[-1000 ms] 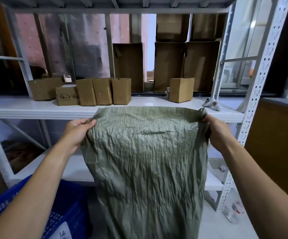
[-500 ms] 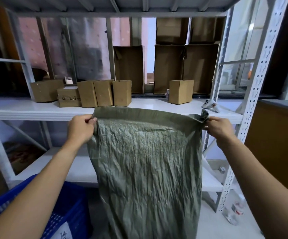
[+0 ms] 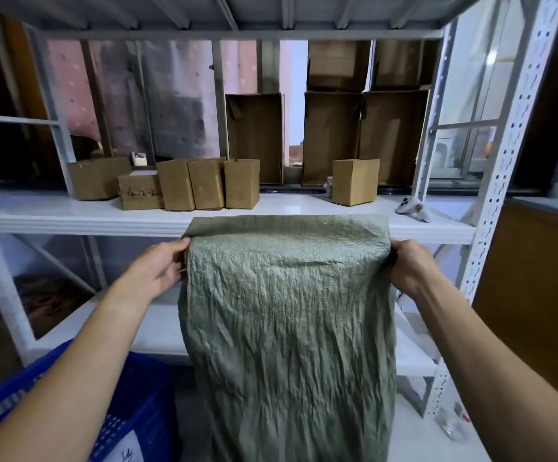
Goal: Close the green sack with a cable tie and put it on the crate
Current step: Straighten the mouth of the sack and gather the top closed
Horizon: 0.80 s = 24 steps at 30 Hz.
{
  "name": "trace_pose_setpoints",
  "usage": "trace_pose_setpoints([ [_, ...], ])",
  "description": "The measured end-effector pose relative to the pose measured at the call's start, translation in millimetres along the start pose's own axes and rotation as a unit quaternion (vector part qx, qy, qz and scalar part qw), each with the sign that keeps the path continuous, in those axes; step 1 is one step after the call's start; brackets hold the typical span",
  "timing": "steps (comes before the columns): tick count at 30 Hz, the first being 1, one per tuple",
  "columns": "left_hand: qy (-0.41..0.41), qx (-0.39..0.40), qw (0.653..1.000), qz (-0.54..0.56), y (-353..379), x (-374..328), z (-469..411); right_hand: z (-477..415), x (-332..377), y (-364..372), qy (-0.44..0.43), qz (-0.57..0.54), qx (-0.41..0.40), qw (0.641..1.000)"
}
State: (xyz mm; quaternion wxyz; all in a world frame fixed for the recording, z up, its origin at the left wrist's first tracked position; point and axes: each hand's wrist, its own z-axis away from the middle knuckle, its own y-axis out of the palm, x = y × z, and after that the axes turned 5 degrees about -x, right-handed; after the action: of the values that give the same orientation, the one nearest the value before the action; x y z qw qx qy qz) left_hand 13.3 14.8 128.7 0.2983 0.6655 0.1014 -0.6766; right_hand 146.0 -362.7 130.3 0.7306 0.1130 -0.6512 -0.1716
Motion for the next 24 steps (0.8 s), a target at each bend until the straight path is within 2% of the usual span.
trace_pose_setpoints([
  [3, -0.015, 0.01, 1.0, 0.01, 5, 8, -1, 3, -1, 5, -0.003, -0.01, 0.008, 1.0],
  [8, 0.014, -0.032, 0.998, 0.05, 21, 18, -4, 20, 2, -1, -0.01, -0.06, 0.069, 0.996],
  [13, 0.038, 0.08, 0.996, 0.031, 21, 16, 4, 15, -1, -2, -0.056, 0.052, 0.011, 0.997],
  [17, 0.06, 0.029, 0.998, 0.0, 16, 20, -2, 11, -2, -1, -0.075, 0.081, -0.042, 0.993],
  [21, 0.095, 0.01, 0.995, -0.016, 16, 23, -3, 12, -5, -4, -0.119, 0.134, 0.007, 0.984],
  [24, 0.136, -0.002, 0.988, -0.074, 13, 20, -2, 7, -7, -9, -0.145, 0.194, 0.065, 0.968],
])
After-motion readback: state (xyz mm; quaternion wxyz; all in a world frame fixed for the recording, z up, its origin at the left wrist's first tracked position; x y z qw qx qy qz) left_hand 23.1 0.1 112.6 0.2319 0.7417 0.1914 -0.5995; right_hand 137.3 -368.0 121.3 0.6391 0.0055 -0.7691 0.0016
